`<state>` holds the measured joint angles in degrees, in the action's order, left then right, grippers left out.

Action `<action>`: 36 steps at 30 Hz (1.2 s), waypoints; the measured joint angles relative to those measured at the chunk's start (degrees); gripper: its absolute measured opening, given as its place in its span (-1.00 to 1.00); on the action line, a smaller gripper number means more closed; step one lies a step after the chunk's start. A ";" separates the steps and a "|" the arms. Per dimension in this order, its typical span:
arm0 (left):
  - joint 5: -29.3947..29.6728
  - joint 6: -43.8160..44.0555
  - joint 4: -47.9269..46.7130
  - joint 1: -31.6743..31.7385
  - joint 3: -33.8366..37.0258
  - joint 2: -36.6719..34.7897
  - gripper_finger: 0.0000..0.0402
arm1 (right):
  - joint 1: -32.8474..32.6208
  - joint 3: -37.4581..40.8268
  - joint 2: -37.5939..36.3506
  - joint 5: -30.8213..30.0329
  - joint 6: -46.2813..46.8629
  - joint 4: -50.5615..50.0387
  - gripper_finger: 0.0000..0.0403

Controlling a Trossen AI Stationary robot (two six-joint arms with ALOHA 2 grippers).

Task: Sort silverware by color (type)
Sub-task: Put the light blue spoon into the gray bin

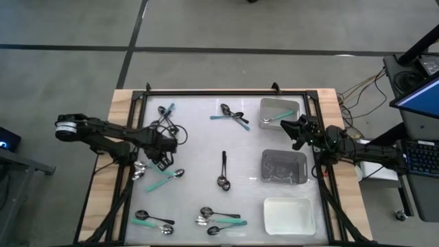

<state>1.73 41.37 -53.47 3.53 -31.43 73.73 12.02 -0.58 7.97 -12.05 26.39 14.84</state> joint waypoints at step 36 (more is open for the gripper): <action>14.26 -34.78 10.65 2.45 -48.59 21.50 -0.79 | 0.01 0.00 0.00 0.00 0.00 0.00 -0.64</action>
<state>15.99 6.59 -42.82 5.98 -80.02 95.23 12.03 -0.58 7.97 -12.05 26.39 14.84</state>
